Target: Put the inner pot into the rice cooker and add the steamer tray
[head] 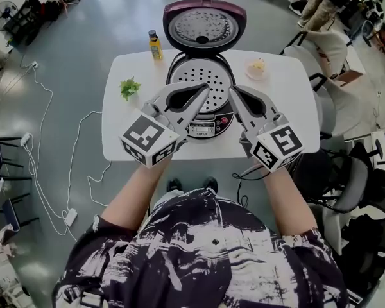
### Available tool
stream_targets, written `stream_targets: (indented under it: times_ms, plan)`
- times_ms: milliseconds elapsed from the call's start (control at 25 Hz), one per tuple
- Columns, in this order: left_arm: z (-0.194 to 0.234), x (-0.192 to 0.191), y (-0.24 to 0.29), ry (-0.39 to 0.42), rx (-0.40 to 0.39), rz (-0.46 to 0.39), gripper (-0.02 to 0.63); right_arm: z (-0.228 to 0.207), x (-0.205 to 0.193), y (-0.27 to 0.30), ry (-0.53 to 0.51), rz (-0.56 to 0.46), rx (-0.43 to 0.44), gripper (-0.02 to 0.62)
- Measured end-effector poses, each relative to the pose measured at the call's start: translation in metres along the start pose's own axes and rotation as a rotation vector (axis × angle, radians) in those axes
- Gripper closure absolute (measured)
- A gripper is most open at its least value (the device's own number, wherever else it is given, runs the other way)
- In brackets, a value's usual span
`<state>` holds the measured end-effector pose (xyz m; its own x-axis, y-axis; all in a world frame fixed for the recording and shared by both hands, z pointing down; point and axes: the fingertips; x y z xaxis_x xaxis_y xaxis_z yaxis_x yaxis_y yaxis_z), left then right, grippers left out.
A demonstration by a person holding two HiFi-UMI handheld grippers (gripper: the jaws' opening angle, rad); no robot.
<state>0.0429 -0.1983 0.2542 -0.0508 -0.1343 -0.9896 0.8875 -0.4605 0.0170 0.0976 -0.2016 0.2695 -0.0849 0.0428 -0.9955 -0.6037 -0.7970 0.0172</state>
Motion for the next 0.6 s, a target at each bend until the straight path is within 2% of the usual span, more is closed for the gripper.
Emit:
stream_targets:
  times_ms: [200,600]
  plan:
    - [0.0,-0.004,0.006,-0.005,0.001,0.005,0.601,-0.005,-0.011,0.0,-0.006,0.027,-0.009,0.597]
    - [0.007,-0.009,0.002,-0.017,0.037,0.014,0.601,-0.014,-0.009,0.001,-0.025,0.02,-0.051,0.597]
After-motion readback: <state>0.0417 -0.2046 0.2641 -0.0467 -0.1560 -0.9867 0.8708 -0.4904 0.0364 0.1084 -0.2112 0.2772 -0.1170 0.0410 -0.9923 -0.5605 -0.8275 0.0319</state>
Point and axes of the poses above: the fingertips, and each gripper's own axes: y forward along the fingers, z to its left, x out of its top, and after that the axes turned 8 degrees about -y, right-handed
